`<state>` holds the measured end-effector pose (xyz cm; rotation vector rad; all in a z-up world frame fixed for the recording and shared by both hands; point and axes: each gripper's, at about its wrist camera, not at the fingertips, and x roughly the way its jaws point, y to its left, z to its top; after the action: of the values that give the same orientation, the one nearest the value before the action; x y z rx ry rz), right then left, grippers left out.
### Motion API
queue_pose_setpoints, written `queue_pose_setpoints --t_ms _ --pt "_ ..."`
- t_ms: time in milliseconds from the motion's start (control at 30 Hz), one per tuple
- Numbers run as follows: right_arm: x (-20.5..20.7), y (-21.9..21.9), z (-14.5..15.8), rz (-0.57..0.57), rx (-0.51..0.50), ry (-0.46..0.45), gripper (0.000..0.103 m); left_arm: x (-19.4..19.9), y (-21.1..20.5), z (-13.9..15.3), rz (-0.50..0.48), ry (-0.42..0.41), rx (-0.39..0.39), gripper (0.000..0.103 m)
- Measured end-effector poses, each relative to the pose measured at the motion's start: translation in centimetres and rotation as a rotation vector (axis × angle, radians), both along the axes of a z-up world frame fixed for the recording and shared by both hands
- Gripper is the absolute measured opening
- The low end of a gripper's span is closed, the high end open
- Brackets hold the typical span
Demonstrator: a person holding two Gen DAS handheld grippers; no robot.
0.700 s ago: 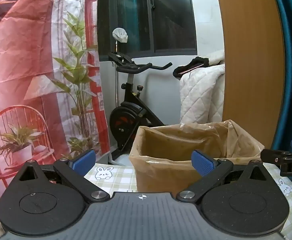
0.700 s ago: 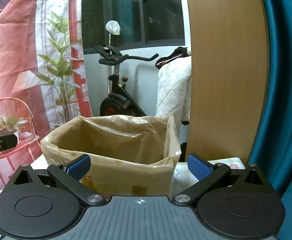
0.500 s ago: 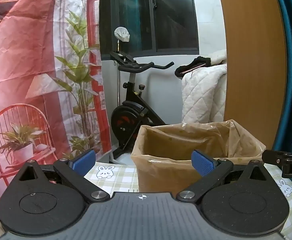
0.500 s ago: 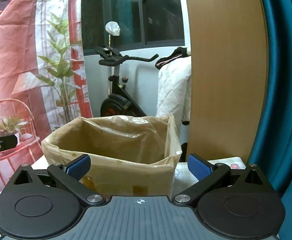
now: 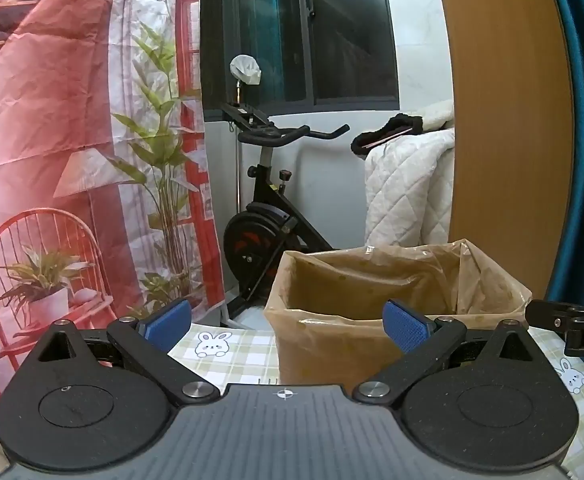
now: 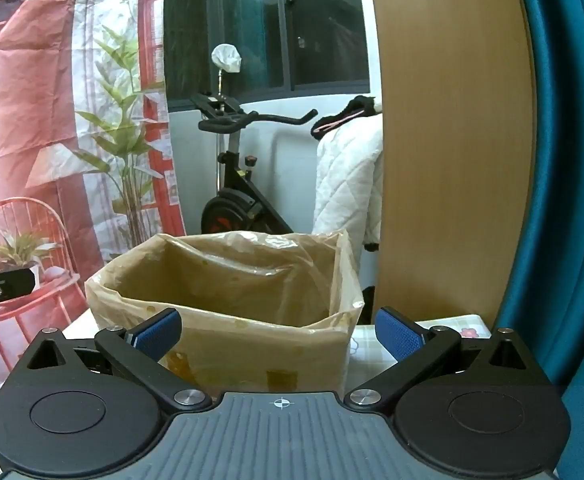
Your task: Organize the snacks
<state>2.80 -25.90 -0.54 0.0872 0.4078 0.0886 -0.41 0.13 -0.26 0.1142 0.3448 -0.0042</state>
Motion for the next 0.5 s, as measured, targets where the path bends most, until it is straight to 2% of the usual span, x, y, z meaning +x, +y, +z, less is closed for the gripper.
queue_pose_setpoints --t_ms 500 --pt "0.16 0.05 -0.04 0.002 -0.005 0.006 0.103 0.18 0.01 -0.02 0.005 0.015 -0.007 0.103"
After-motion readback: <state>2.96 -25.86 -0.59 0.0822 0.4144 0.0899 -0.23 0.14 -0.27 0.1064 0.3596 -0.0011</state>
